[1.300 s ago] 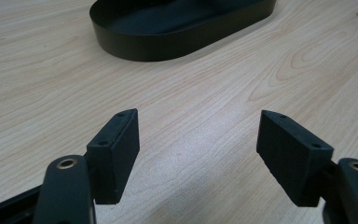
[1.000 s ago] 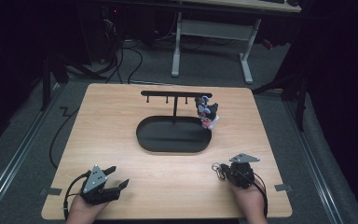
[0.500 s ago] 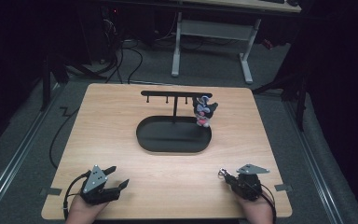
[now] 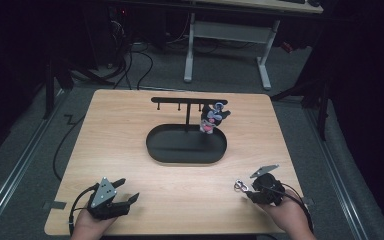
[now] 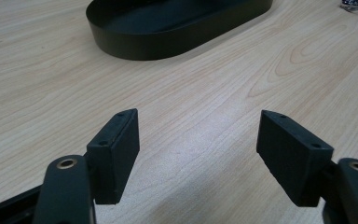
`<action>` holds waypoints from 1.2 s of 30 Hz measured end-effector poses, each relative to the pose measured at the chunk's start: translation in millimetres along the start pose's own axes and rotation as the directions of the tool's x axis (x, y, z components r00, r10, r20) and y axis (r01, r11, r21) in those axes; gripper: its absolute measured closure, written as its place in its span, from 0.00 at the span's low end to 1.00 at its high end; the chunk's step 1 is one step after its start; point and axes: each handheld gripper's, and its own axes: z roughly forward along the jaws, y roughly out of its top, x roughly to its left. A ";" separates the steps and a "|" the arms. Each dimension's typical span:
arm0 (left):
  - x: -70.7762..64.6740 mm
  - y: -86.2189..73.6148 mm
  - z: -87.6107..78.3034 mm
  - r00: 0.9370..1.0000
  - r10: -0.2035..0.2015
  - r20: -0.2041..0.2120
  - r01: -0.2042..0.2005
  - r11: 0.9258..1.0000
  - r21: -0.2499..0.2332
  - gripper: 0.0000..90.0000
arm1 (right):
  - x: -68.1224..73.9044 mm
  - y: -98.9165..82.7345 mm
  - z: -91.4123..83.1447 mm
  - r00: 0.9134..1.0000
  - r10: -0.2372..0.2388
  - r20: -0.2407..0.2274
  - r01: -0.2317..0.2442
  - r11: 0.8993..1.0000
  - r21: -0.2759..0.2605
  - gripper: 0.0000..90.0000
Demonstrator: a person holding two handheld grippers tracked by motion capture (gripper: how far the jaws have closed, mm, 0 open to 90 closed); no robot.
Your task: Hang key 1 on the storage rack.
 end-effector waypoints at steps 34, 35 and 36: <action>-1.0 2.0 -4.2 1.000 0.023 0.000 -0.023 1.000 -0.013 0.34 | -13.8 65.3 31.6 0.997 -0.013 -0.081 0.042 0.932 0.361 0.94; -1.4 2.0 -3.9 1.000 0.023 0.000 -0.023 1.000 -0.013 0.34 | -13.2 64.5 31.1 0.996 -0.015 -0.082 0.044 0.934 0.356 0.94; -1.6 2.0 -3.8 1.000 0.024 0.001 -0.024 1.000 -0.013 0.34 | -14.1 63.9 31.3 0.996 -0.019 -0.092 0.050 0.935 0.351 0.94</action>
